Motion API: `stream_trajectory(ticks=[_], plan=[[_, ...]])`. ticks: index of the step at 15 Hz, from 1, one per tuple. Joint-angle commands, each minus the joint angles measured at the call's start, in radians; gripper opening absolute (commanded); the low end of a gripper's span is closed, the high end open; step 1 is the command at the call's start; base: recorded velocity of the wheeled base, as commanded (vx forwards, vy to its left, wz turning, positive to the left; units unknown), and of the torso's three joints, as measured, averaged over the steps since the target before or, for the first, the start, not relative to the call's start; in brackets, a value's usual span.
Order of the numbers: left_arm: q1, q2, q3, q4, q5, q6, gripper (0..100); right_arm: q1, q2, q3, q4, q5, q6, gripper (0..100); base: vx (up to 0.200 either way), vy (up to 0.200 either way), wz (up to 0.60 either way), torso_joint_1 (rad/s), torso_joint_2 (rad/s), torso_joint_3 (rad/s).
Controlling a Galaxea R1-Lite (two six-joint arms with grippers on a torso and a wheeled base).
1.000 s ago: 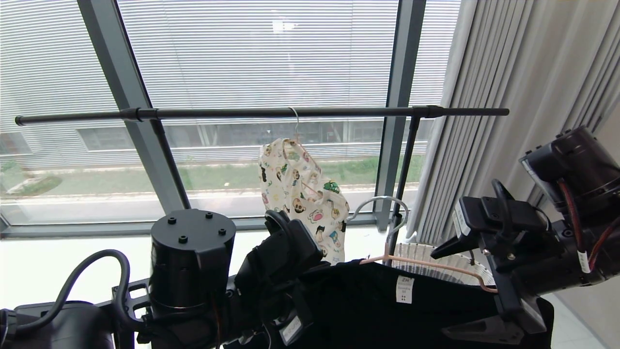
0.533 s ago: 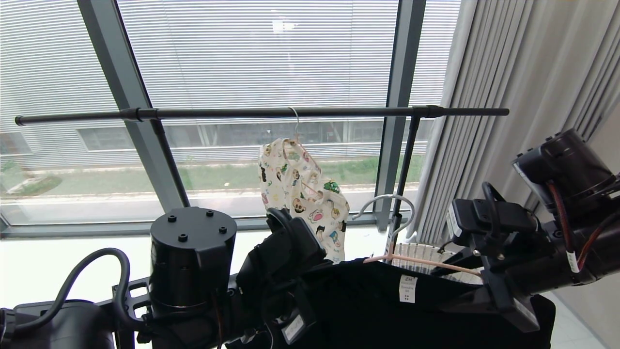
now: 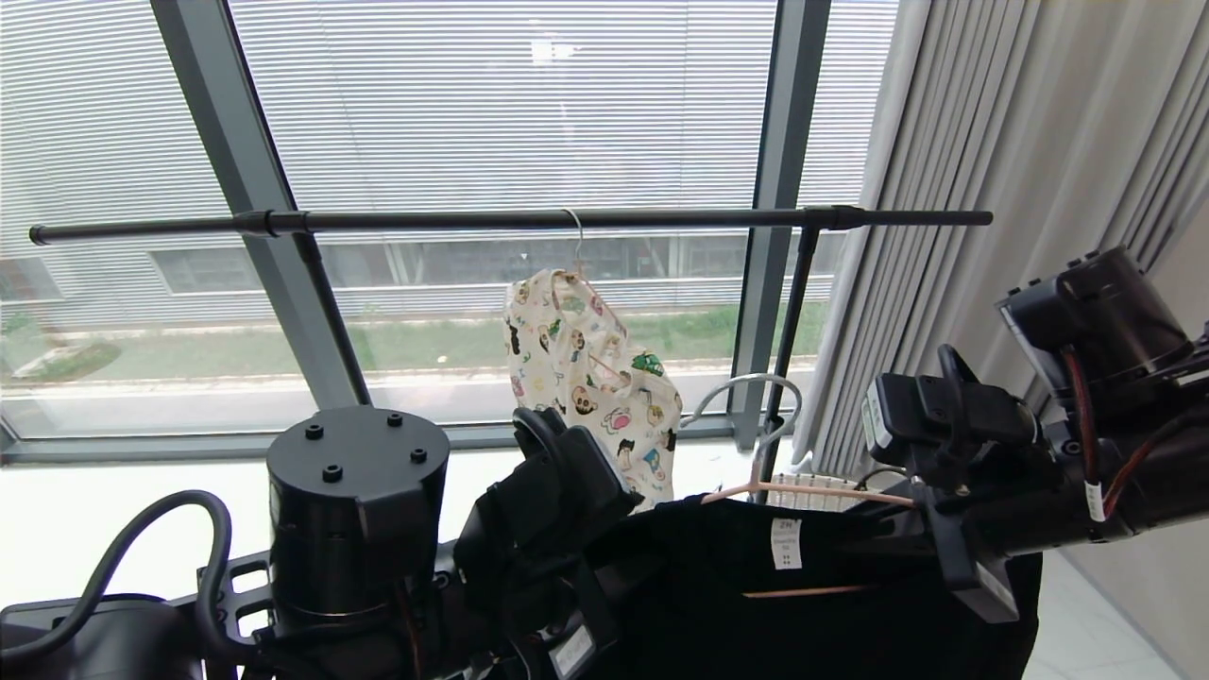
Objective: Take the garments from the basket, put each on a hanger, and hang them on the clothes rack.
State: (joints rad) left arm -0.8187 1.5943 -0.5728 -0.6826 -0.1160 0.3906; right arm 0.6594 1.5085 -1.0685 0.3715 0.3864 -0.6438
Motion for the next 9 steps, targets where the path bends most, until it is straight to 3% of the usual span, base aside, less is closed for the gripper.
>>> stream_trajectory(ticks=[1,4,9], plan=[[0.012,-0.005,0.007,0.003,0.01,0.001,100,-0.004,-0.008,0.038,-0.054,0.002,-0.042,0,0.0,0.0,0.0,0.0,0.0,0.0],[0.046,-0.023,0.022,-0.009,0.022,0.001,100,-0.047,-0.014,0.071,-0.152,0.008,-0.158,0,0.0,0.0,0.0,0.0,0.0,0.0],[0.122,-0.143,0.251,-0.011,0.021,0.01,100,-0.106,-0.021,0.065,-0.186,0.039,-0.163,0,0.0,0.0,0.0,0.0,0.0,0.0]])
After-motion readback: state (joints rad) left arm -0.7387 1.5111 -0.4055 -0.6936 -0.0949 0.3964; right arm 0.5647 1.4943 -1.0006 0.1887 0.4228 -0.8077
